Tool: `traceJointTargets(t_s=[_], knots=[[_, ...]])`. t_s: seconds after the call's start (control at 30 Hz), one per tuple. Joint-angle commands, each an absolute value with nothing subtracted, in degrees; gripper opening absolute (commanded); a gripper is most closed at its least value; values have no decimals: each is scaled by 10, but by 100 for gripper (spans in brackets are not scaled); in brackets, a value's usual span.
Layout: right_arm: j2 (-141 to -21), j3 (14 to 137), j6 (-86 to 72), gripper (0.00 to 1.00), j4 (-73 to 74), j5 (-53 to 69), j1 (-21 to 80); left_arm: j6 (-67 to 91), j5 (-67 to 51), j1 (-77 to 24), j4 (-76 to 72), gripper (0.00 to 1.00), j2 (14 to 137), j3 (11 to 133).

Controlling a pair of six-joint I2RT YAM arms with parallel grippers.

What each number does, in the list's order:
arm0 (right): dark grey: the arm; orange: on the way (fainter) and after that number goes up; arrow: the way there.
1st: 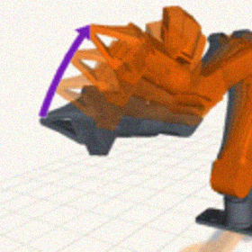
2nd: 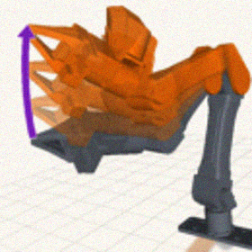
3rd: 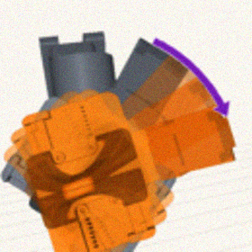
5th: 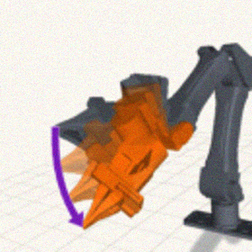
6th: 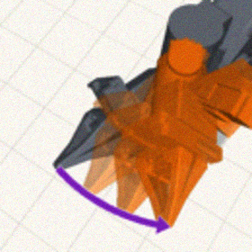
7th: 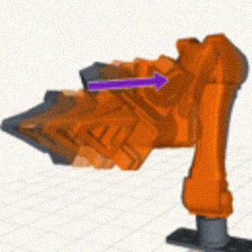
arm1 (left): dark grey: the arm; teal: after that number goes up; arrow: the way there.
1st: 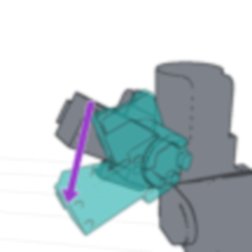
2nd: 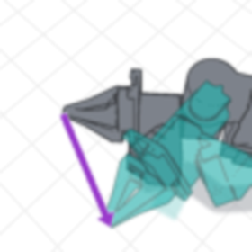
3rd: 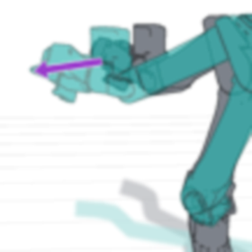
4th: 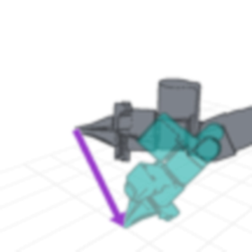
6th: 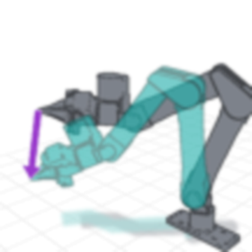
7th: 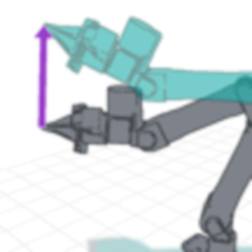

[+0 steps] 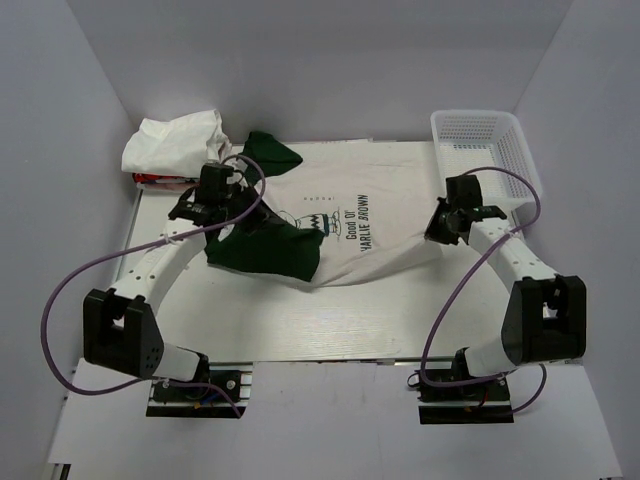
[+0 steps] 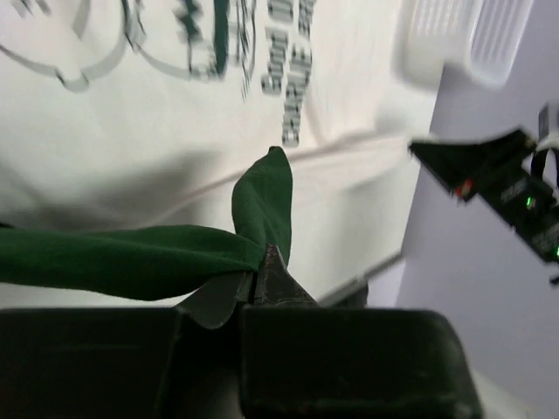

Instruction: Fold and stack the t-shirts

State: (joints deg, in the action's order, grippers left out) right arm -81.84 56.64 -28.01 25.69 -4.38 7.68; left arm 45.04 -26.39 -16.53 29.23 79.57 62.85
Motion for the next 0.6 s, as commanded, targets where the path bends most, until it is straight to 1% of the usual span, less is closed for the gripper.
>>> traceJointTargets(t_s=[0.0, 0.2, 0.37, 0.43, 0.57], knots=[[-841, 617, -273, 0, 263, -69, 75, 438, -179, -148, 279, 0, 806, 678], [-896, 677, -261, 0, 268, -95, 76, 394, -151, -118, 248, 0, 874, 758], [-945, 736, -256, 0, 279, -112, 76, 357, -140, -95, 209, 0, 917, 777], [-968, 758, -256, 0, 283, -129, 75, 336, -140, -84, 196, 0, 944, 808], [-1011, 793, -266, 0, 291, -158, 75, 330, -145, -73, 207, 0, 1053, 882]])
